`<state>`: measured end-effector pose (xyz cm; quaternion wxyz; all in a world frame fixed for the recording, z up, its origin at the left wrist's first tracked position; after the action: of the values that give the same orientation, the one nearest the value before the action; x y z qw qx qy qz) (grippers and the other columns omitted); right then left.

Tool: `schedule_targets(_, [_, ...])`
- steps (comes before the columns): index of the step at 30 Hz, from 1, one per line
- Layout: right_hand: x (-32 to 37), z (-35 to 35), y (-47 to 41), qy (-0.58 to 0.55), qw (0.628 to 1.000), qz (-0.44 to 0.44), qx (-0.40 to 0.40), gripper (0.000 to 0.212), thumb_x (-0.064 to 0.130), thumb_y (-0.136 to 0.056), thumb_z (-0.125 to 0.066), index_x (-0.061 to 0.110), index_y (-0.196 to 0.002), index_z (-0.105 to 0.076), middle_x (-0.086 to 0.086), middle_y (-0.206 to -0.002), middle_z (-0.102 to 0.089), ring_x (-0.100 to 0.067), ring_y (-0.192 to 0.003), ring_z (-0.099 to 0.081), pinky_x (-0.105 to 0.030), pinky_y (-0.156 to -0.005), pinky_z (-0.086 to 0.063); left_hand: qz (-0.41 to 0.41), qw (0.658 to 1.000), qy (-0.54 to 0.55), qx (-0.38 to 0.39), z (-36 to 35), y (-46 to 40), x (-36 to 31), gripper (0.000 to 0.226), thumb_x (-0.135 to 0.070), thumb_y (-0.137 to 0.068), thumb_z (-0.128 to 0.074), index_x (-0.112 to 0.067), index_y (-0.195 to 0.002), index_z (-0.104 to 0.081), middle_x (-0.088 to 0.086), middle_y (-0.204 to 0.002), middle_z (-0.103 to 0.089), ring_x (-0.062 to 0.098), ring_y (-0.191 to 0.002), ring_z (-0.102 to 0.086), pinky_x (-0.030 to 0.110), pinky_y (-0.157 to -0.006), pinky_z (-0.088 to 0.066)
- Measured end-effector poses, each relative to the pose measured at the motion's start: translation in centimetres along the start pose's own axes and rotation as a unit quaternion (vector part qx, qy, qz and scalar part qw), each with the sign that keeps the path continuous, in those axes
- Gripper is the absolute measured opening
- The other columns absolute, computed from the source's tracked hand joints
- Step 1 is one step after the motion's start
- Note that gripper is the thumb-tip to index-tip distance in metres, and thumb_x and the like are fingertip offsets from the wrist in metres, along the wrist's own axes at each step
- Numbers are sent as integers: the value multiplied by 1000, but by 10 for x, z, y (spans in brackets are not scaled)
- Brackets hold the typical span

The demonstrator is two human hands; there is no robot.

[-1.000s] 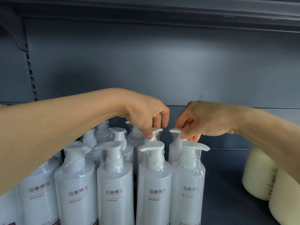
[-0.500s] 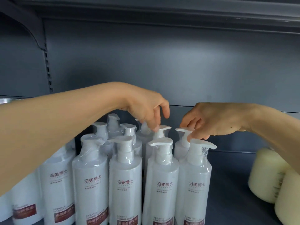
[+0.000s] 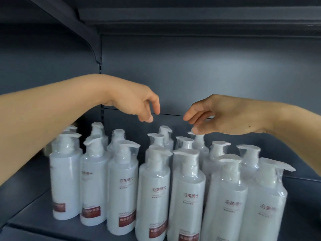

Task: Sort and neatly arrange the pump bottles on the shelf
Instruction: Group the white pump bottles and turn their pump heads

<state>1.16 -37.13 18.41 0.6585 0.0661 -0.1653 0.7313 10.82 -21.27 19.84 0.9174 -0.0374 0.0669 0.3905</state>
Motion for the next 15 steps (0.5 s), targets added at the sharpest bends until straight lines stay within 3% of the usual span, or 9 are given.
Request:
schedule_targets(5, [46,-23,-30,17,999,17,22,30,27,-87,-66,30,-117,-61,16,-107,-63,-9,-106,-61,-28,-98,-47,33,999,-8,3,5,20,58,23,-22,-89,-63,-27,-111,-60,0,-105,-70,15,-103,-62,28,-87,-44])
schedule_targets(8, [72,-38,-50,19,999,15,26,30,26,-88,-65,28,-118,-61,15,-108,-63,-11,-106,-62,-30,-99,-48,37,999,-21,14,4,26,92,25,-23,-87,-65,-26,-112,-60,-5,-103,-70,13,-100,-62,27,-89,-44])
schedule_targets(11, [94,-56,-74,21,999,-3,36,31,27,-89,-63,27,-119,-61,14,-113,-64,-10,-108,-61,-25,-96,-48,31,999,-33,27,1,27,122,26,-24,-85,-68,-27,-111,-61,-10,-103,-68,11,-100,-61,28,-94,-46])
schedule_targets(14, [113,-71,-96,49,997,-26,44,25,30,-90,-60,25,-115,-65,11,-115,-66,-11,-109,-59,-9,-78,-46,9,1000,-15,18,0,23,144,26,-23,-84,-69,-27,-110,-63,-10,-109,-64,12,-104,-60,31,-97,-45])
schedule_targets(15, [119,-74,-102,58,997,-34,43,20,29,-90,-57,22,-107,-67,6,-112,-68,-13,-105,-60,-12,-81,-46,-1,1000,-15,6,1,20,149,27,-24,-84,-69,-28,-110,-63,-11,-110,-63,13,-104,-59,31,-96,-45])
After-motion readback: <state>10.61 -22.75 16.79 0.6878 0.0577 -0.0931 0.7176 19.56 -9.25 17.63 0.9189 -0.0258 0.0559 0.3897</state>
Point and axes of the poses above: each hand's wrist, its own y-axis away from the middle knuckle, its own z-axis out of the back of the hand, x = y × z, the point moved 5 cm from there along -y, towards the middle knuckle
